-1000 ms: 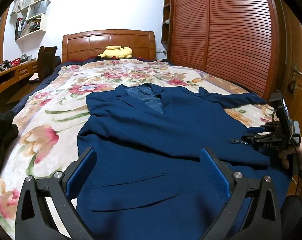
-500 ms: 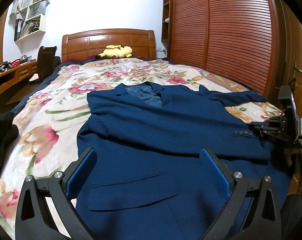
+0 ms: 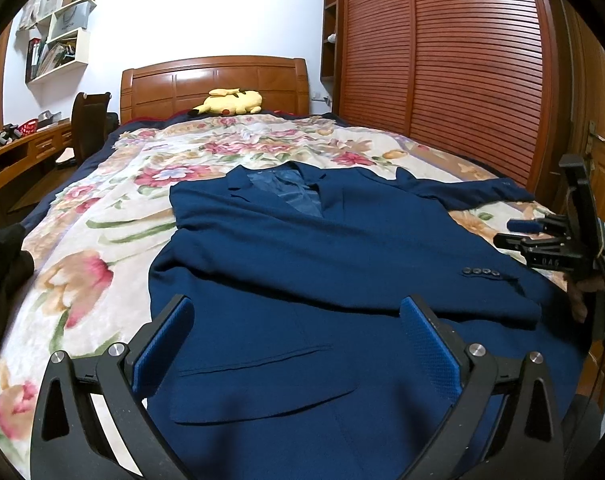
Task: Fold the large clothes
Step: 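Move the right gripper to the other extended sleeve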
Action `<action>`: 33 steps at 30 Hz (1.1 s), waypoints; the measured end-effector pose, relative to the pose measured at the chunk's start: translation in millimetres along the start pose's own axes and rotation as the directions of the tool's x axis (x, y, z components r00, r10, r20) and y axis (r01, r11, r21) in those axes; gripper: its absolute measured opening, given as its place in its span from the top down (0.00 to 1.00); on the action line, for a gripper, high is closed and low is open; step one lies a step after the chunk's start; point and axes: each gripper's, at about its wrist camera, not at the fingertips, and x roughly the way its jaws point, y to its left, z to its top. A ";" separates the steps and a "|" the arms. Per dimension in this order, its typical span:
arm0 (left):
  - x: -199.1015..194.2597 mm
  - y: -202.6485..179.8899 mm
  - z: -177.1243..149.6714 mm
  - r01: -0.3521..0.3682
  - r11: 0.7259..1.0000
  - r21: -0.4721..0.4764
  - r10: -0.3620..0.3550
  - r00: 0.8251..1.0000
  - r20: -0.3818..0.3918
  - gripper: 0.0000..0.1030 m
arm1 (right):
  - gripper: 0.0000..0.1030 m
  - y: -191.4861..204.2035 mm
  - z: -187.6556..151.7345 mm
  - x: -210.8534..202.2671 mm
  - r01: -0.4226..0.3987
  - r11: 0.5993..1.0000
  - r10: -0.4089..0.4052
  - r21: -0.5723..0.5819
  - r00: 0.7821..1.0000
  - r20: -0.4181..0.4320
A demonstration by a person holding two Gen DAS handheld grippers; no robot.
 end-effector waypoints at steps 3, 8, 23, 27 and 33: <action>1.1 0.3 0.5 0.003 1.000 -0.002 -0.003 1.000 0.000 0.00 | 0.40 -4.1 3.8 4.9 -0.013 1.000 0.013 0.022 1.000 0.006; 2.3 -0.7 0.9 0.006 1.000 -0.002 -0.006 1.000 0.000 0.00 | 0.40 -14.1 10.0 17.4 -0.036 0.999 0.036 0.025 0.999 -0.004; 18.5 -16.4 5.6 0.035 0.999 0.008 -0.035 0.999 -0.024 0.00 | 0.29 -112.1 46.3 66.6 0.109 0.989 -0.105 0.102 0.994 -0.042; 22.0 -22.5 6.6 0.043 0.999 0.015 -0.042 0.999 -0.029 0.00 | 0.29 -143.5 45.5 92.4 0.166 0.974 -0.154 0.155 0.984 -0.087; 28.8 -27.0 7.1 0.046 0.999 0.021 -0.045 0.998 -0.046 0.00 | 0.29 -188.9 50.8 122.9 0.233 0.941 -0.207 0.244 0.970 -0.129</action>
